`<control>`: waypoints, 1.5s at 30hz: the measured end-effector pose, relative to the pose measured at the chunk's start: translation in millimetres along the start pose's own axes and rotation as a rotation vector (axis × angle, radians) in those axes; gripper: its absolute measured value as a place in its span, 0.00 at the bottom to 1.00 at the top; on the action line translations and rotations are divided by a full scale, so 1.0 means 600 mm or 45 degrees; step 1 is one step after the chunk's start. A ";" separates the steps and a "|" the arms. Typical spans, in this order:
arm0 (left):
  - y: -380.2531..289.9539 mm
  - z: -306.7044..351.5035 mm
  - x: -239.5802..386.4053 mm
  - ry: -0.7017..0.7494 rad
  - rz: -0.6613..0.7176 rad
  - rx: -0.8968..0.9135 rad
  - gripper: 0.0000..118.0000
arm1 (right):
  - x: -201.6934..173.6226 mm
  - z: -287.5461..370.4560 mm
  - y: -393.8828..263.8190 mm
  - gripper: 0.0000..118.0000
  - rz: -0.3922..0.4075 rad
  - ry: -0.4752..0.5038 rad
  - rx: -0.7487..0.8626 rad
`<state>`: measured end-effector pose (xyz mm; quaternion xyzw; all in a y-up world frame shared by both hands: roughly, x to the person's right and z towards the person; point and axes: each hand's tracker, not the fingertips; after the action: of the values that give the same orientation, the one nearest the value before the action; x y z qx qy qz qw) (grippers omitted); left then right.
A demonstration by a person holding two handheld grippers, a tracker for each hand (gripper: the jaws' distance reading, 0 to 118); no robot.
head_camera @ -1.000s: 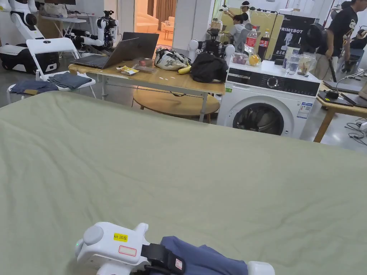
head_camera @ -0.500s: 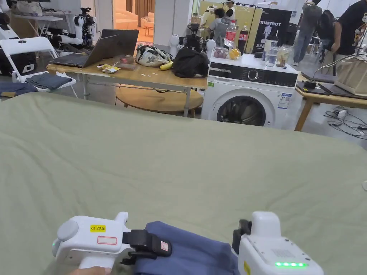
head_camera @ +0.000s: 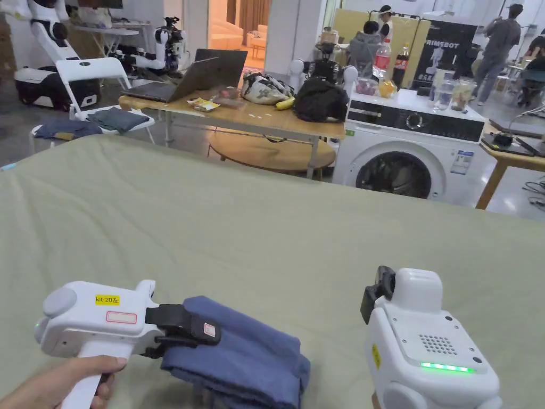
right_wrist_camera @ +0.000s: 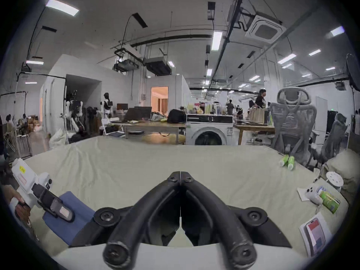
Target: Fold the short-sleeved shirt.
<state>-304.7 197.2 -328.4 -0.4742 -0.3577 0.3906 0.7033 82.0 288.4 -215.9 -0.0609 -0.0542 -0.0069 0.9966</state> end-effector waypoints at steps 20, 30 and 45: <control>0.155 0.518 -0.121 0.537 0.152 0.331 0.16 | -0.317 -0.084 0.014 0.00 0.071 0.401 -0.023; 0.167 0.587 -0.164 0.848 0.308 0.302 0.16 | -0.358 -0.104 -0.005 0.00 0.119 0.456 -0.078; 0.157 0.619 -0.123 1.284 0.023 0.496 0.51 | -0.345 -0.103 -0.001 0.00 0.151 0.454 -0.095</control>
<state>-681.4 298.4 -318.0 -0.4667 0.1075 0.1796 0.8593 -116.9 281.7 -299.5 -0.0987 0.1274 0.0392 0.9861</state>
